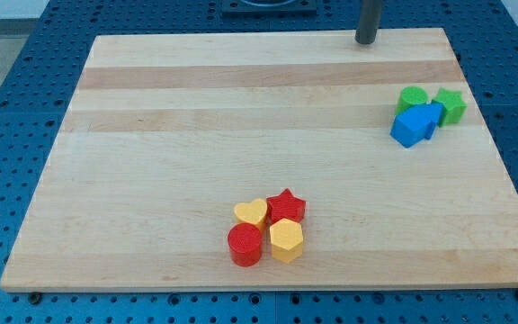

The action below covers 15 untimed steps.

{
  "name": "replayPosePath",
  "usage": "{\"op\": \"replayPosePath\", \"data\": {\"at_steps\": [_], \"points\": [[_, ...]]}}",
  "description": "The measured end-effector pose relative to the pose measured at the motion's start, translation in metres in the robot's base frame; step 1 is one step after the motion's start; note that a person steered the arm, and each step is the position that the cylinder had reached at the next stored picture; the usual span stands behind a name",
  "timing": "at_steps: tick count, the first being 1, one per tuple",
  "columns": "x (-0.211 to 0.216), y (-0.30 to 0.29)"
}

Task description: Push the green star into the red star

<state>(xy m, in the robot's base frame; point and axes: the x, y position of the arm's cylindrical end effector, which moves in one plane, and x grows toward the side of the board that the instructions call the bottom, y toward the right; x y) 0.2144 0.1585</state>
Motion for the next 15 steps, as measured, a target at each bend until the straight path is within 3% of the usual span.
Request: {"op": "replayPosePath", "data": {"at_steps": [2,5,7,8,10,11,13,15], "points": [[0.029,-0.07],[0.177,-0.121],[0.244,-0.107],[0.266,-0.065],[0.261,0.115],[0.211,0.168],[0.156,0.163],[0.148,0.107]]}}
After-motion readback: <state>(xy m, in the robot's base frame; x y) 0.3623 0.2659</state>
